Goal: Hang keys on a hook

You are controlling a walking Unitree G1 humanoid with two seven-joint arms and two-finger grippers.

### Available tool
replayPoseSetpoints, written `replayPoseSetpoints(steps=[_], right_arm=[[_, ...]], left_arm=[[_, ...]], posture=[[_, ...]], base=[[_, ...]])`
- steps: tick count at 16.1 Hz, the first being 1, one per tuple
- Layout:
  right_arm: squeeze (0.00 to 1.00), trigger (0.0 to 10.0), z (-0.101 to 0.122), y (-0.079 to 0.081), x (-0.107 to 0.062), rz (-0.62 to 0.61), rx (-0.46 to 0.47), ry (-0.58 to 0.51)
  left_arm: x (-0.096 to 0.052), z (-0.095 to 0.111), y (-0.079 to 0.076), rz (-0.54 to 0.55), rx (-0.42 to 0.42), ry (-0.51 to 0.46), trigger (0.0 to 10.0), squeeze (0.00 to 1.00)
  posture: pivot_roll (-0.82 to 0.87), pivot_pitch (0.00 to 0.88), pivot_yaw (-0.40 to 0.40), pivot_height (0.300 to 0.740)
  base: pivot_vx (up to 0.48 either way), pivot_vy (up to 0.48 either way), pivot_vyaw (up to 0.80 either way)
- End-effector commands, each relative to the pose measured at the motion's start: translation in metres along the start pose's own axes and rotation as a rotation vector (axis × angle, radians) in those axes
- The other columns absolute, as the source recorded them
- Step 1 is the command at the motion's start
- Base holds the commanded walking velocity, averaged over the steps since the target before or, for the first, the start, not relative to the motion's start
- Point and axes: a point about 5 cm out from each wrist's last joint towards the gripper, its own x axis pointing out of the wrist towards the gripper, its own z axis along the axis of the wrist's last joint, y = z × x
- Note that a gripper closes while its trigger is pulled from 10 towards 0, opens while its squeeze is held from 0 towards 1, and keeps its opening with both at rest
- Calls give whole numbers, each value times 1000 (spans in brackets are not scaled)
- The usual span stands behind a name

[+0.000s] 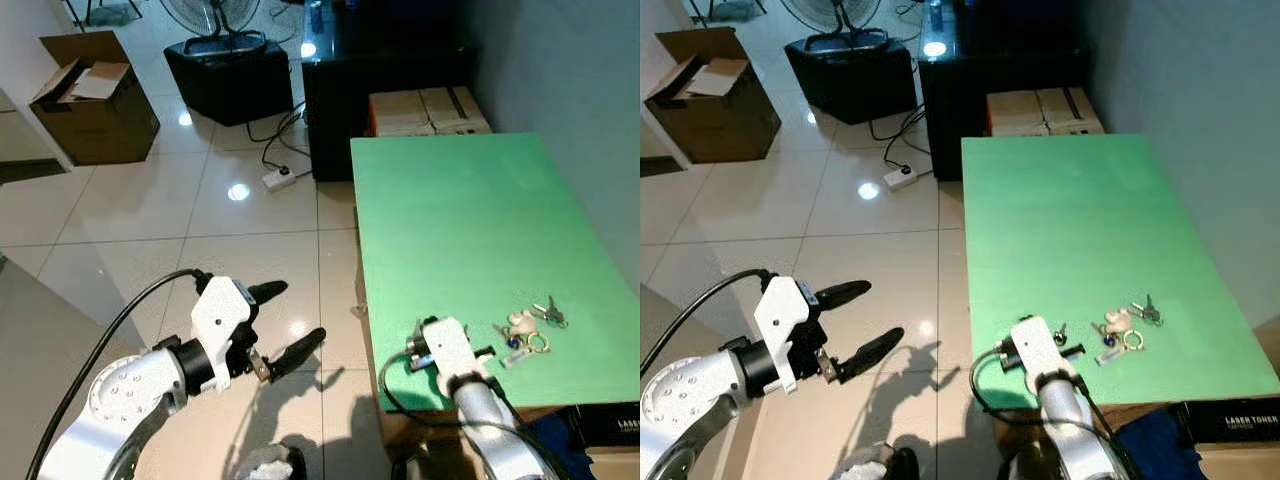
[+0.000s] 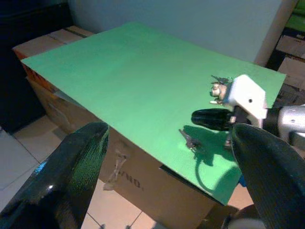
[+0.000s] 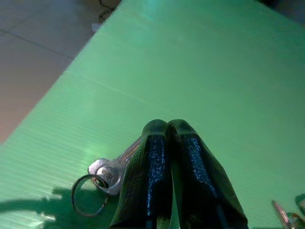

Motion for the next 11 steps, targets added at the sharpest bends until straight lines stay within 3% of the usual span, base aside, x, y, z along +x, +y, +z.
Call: replayPoseSetpoints(steps=[1, 2, 3, 5, 11], right_arm=[[0, 10000, 6, 0, -5, 24, 22, -50], [969, 10000, 10, 0, -15, 58, 39, -104], [1000, 10000, 12, 3, -25, 111, 75, -150], [1000, 10000, 9, 10, -35, 226, 56, -145], [1000, 10000, -3, 14, -27, 256, 5, 3]], left_arm=[[-1, -2, 2, 14, 5, 9, 10000, 0], [-3, -3, 1, 15, 3, 10, 10000, 0], [-3, -4, -1, 14, -1, 9, 10000, 0], [-3, -5, -2, 7, -4, 8, 10000, 0], [-6, -8, -1, -1, -2, 25, 10000, 0]], posture=[[128, 86, 78, 740], [121, 80, 78, 740], [113, 74, 81, 740], [110, 75, 83, 740], [107, 79, 100, 740]], base=[[0, 0, 0], [0, 0, 0], [0, 0, 0], [0, 0, 0], [0, 0, 0]])
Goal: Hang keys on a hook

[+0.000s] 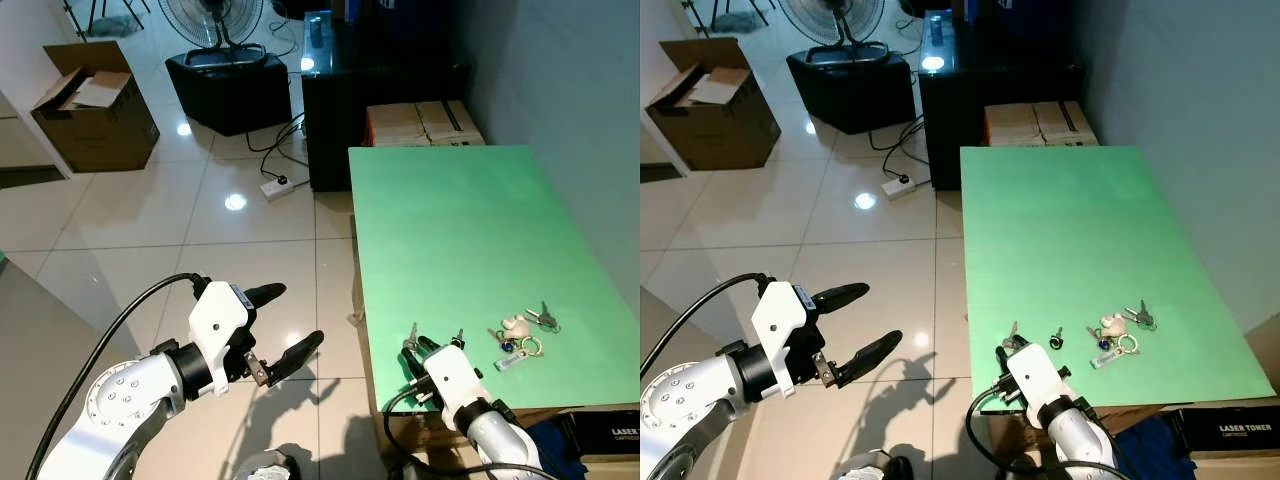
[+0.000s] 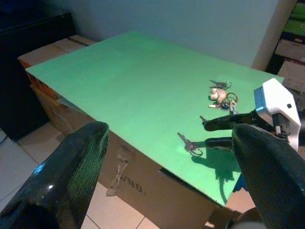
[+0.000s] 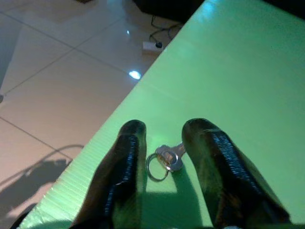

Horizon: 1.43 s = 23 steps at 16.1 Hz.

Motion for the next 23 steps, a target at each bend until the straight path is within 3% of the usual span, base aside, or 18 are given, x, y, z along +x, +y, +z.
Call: replayPoseSetpoints(steps=[1, 3, 6, 8, 9, 10, 15, 22, 23], right_arm=[[1000, 10000, 0, 4, 4, 19, 5, 18], [1000, 10000, 3, 8, 7, 31, 15, 20], [1000, 10000, -6, 15, 16, 57, -110, 120], [1000, 10000, -11, 10, 20, 14, -165, 189], [612, 10000, -11, 8, 21, 1, -157, 194], [0, 10000, -10, 8, 22, 2, -159, 195], [0, 10000, -16, 6, 31, -16, -191, 251], [0, 10000, -12, -1, 45, 2, -195, 225], [0, 9176, -12, 0, 45, 13, -202, 228]], left_arm=[[-2, -3, 1, 0, 2, 20, 10000, 0], [-2, -3, 2, -3, 5, 20, 10000, 0], [0, -3, 1, -9, 9, 20, 10000, 0], [0, -2, 2, -7, 12, 21, 10000, 0], [0, -1, 3, -4, 14, 21, 10000, 0], [-1, -1, 3, -3, 14, 21, 10000, 0], [-5, 0, 6, -1, 19, 29, 10000, 0], [-6, 1, 7, 0, 28, 31, 10000, 0], [-6, 1, 7, 1, 28, 31, 10000, 0]], posture=[[108, 77, 102, 740], [106, 75, 105, 740], [116, 77, 107, 740], [122, 80, 105, 740], [125, 82, 104, 740], [128, 87, 104, 740], [144, 86, 113, 740], [150, 85, 114, 740], [153, 84, 107, 740]], base=[[0, 0, 0], [0, 0, 0], [0, 0, 0], [0, 0, 0], [0, 0, 0], [0, 0, 0], [0, 0, 0], [0, 0, 0], [0, 0, 0]])
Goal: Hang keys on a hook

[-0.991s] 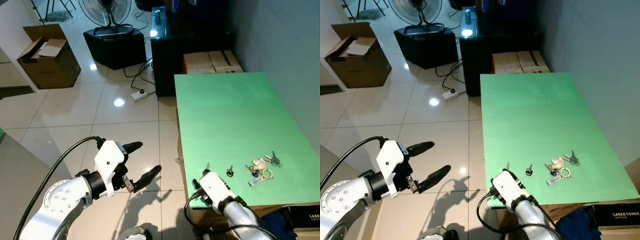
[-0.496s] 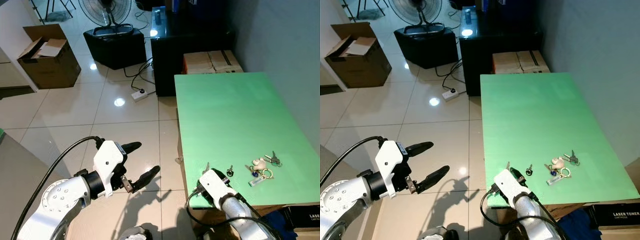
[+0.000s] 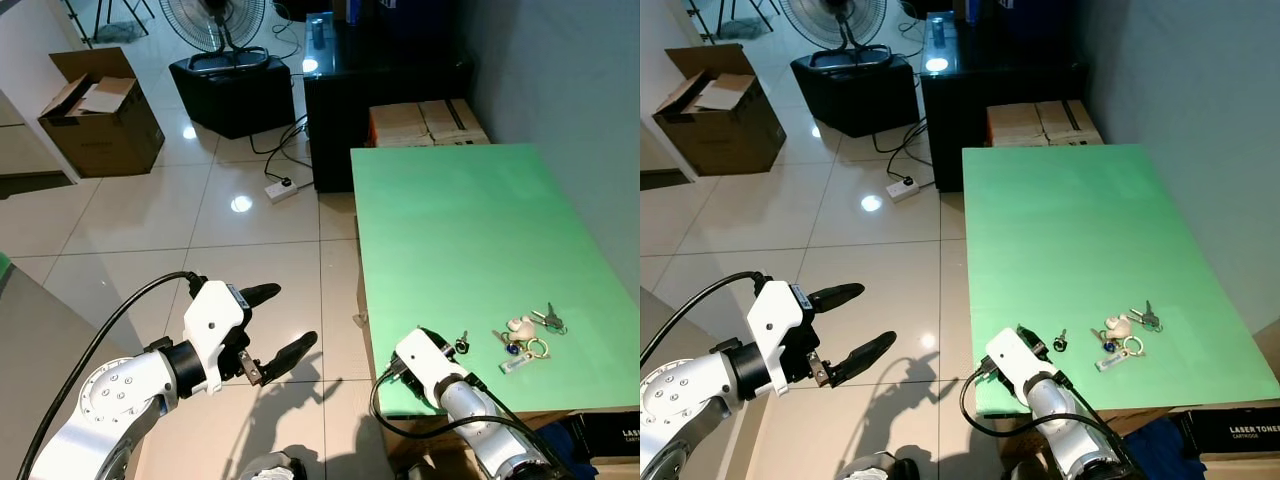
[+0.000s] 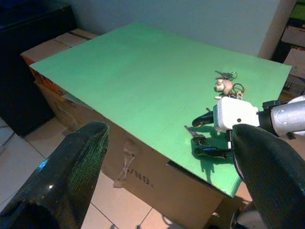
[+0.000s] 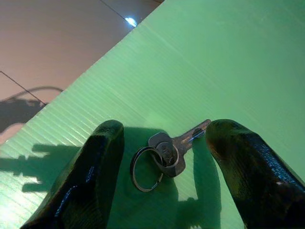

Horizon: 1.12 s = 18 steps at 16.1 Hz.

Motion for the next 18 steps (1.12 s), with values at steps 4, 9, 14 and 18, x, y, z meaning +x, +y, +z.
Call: replayPoseSetpoints(steps=[4, 9, 14, 18], right_arm=[[0, 2863, -1, 6, -1, 16, -3, -6], [0, 0, -2, 20, -7, 33, 6, -10], [0, 0, -3, 22, -7, 33, 5, 8], [0, 0, -3, 17, -8, 12, 1, 8]], left_arm=[[-2, 1, 2, 11, 7, 6, 10000, 0], [-2, 1, 1, 5, 5, 7, 10000, 0], [-2, 2, 2, 3, 6, 8, 10000, 0], [-2, 2, 2, 4, 6, 8, 10000, 0]], posture=[[154, 84, 104, 740], [150, 80, 108, 740], [153, 87, 111, 740], [154, 85, 112, 740]], base=[[0, 0, 0], [0, 0, 0], [0, 0, 0], [0, 0, 0]])
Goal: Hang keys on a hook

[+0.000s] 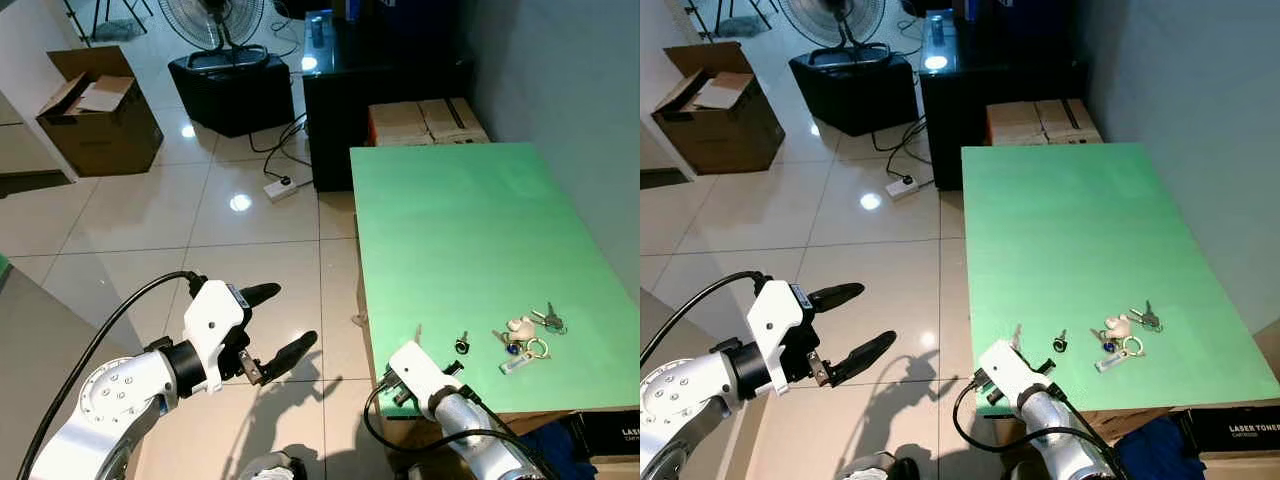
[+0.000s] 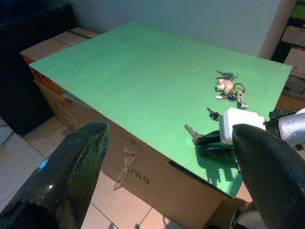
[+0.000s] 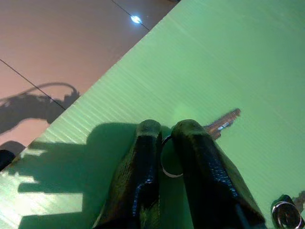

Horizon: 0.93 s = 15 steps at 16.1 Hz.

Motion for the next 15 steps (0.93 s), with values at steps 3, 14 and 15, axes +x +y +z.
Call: replayPoseSetpoints(steps=[3, 14, 15], right_arm=[[0, 0, 1, -9, -2, -85, -17, -12], [1000, 10000, 22, -29, -14, -275, 282, -218], [1000, 10000, 32, -28, -19, -236, 516, -336]], left_arm=[[-3, 1, 1, 2, 6, 8, 10000, 0], [-5, 0, -1, -6, 5, 10, 10000, 0], [-5, 0, -1, -5, 5, 11, 10000, 0]], posture=[[153, 84, 114, 740], [145, 69, 120, 740], [147, 72, 122, 740]], base=[[0, 0, 0], [0, 0, 0], [0, 0, 0]])
